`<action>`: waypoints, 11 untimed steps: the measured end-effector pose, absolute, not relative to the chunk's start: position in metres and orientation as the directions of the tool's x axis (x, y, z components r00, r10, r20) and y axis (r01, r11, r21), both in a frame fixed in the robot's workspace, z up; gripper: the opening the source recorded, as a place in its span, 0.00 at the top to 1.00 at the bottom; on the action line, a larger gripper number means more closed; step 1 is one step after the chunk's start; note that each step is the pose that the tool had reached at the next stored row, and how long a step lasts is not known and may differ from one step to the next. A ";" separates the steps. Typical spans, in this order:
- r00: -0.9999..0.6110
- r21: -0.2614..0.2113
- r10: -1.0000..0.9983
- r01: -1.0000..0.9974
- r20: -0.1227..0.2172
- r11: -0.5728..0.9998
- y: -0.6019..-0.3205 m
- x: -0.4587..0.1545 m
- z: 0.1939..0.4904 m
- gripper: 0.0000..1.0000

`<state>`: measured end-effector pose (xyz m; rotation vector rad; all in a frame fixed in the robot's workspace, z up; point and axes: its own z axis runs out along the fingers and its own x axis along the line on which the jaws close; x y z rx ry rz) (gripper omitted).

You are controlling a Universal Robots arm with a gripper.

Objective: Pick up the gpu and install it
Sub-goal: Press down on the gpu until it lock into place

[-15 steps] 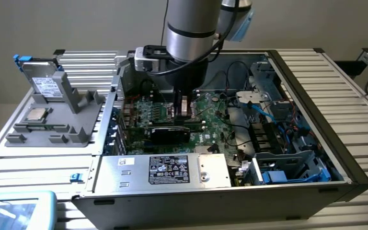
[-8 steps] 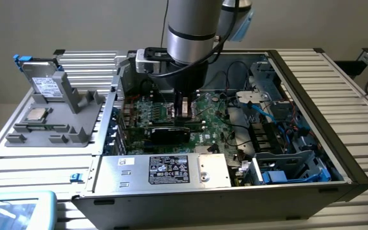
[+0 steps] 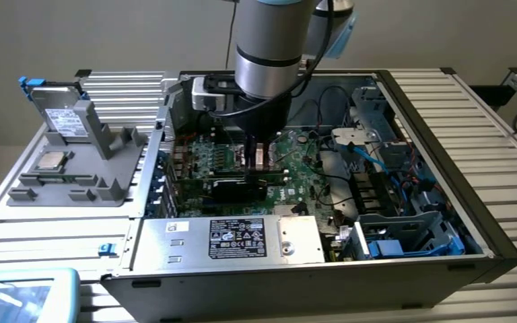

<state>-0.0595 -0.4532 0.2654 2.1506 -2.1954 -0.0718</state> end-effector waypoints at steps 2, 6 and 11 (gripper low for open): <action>-0.020 0.081 -1.000 -0.997 0.015 0.021 -0.453 -0.059 0.265 0.88; -0.020 0.081 -1.000 -0.996 0.013 0.021 -0.453 -0.059 0.269 0.88; -0.020 0.086 -1.000 -0.996 0.015 0.021 -0.453 -0.059 0.282 0.88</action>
